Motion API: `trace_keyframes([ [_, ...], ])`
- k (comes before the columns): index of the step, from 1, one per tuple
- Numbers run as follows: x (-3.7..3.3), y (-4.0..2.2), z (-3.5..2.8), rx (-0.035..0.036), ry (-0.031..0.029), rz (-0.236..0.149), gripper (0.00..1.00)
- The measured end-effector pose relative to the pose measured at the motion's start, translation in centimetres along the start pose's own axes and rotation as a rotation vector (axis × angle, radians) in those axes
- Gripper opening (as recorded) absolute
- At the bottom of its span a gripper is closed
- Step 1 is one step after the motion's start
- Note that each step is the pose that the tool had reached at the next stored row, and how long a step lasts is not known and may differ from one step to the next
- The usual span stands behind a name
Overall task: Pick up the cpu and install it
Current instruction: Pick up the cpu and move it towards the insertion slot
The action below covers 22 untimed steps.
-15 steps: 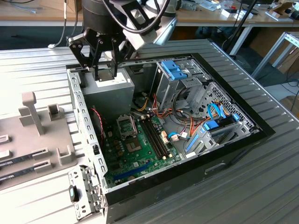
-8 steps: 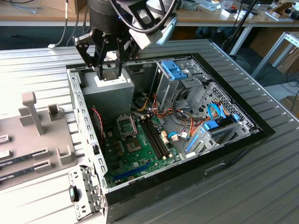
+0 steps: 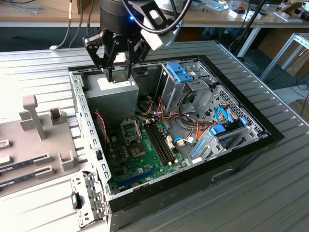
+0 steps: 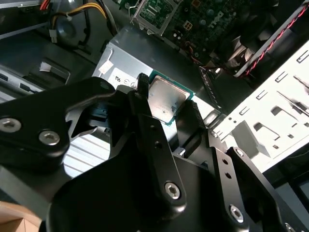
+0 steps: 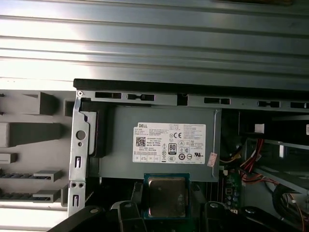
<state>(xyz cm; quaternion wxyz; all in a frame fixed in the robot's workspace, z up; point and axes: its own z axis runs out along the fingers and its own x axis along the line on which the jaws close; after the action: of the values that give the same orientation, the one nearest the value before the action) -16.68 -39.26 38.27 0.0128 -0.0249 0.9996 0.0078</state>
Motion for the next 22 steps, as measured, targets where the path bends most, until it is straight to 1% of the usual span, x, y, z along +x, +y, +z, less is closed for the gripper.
trace_keyframes([
  [6, -0.84, -0.04, 0.02, 0.0001, 0.0, 0.0, 0.47],
  [8, -1.33, -0.07, 0.04, 0.0, 0.0, 0.0, 0.47],
  [14, -2.28, -0.11, 0.07, 0.0, 0.0, 0.0, 0.47],
  [22, -3.38, -0.17, 0.11, 0.0, 0.0, 0.0, 0.47],
])
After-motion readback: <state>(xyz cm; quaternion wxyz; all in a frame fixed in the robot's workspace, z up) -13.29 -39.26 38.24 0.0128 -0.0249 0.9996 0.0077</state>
